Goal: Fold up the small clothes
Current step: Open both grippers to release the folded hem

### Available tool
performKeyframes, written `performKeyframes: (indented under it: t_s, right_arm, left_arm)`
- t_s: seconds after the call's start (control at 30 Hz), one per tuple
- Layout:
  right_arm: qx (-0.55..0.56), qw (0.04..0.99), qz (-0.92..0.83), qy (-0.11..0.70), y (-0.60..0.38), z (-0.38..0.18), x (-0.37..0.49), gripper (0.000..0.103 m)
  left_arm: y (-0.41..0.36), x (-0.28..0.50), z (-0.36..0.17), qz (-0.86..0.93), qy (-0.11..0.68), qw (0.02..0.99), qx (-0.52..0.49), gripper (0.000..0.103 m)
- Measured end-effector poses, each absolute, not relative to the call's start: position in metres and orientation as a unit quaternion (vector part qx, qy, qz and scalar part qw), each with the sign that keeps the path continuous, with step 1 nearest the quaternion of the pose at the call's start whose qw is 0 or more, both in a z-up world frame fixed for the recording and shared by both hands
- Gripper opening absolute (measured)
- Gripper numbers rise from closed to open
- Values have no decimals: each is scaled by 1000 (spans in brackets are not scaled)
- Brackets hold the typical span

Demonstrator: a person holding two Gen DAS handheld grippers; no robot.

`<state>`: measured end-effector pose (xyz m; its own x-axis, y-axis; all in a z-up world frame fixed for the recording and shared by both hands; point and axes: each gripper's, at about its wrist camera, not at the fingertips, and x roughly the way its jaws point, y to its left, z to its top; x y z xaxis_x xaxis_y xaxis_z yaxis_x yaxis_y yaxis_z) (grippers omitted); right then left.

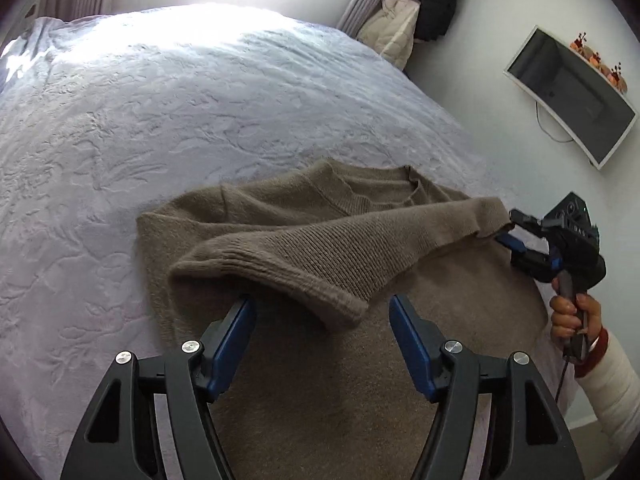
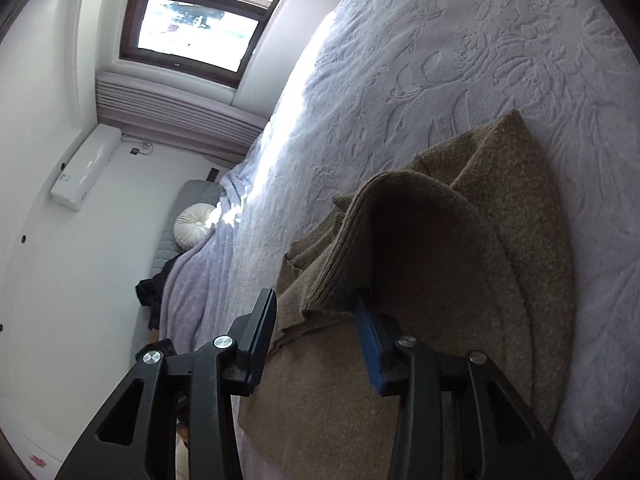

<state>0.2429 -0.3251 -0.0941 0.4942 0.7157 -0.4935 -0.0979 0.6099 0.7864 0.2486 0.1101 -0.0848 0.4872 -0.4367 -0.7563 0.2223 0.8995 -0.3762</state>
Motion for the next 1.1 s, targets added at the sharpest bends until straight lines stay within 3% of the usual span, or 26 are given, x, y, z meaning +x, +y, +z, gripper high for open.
performKeyframes:
  t_s: [0.2, 0.33, 0.47, 0.83, 1.1]
  right_arm:
    - [390, 785, 255, 407, -318, -91, 285, 45]
    - [411, 808, 207, 368, -334, -76, 295, 59]
    - [394, 819, 219, 357, -339, -59, 278, 59]
    - [313, 828, 177, 430, -332, -96, 232, 58]
    - [328, 837, 198, 390, -356, -65, 144, 75]
  left_arm:
    - [95, 292, -85, -139, 460, 870, -109, 70]
    - [126, 306, -57, -64, 419, 892, -156, 70]
    - [146, 289, -29, -50, 384, 910, -144, 70]
    - [132, 236, -119, -14, 494, 866, -82, 71]
    - [159, 158, -94, 10, 465, 879, -106, 72]
